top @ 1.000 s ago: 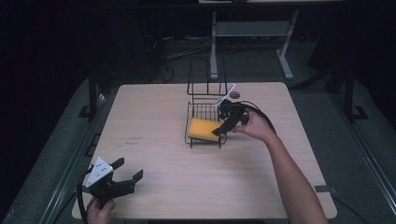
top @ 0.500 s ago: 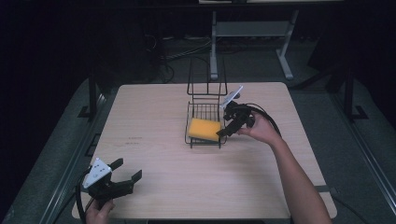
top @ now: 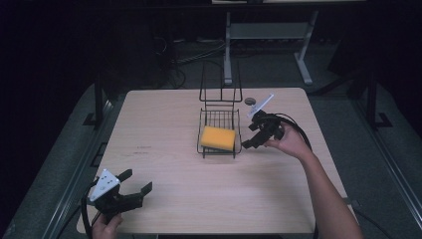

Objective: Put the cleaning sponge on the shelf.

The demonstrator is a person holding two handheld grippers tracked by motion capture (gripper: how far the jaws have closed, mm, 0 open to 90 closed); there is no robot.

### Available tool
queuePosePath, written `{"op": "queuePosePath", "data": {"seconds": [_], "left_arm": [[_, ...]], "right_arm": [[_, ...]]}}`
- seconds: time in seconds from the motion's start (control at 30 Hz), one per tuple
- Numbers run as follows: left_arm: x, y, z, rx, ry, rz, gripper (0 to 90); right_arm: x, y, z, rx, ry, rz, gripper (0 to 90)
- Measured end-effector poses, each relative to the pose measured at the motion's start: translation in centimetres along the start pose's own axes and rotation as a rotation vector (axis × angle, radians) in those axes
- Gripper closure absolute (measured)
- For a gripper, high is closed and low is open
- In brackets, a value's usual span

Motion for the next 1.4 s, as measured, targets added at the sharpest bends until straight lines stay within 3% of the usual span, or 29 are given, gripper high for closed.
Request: {"op": "queuePosePath", "data": {"seconds": [0.57, 0.87, 1.4], "left_arm": [[0.0, 0.0, 0.0, 0.003, -0.004, 0.003, 13.4], [0.0, 0.1, -0.1, -0.001, -0.006, 0.002, 13.4], [0.1, 0.1, -0.1, 0.001, -0.003, 0.003, 13.5]], "right_arm": [[2.3, 1.0, -0.2, 0.018, -0.008, 0.017, 14.8], [3.8, 0.5, -0.4, 0.026, -0.033, 0.048, 14.9], [5.9, 0.4, -0.4, 0.026, -0.051, 0.054, 15.0]]}}
Point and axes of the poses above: each handheld gripper's, and its own axes: y roughly backward along the jaws, x roughly out of its underside, z roughly to its left, the point moved 2 cm from there along -y, roughly forward along the jaws, and after that the axes turned 13 degrees about -y, right-handed, at the moved point
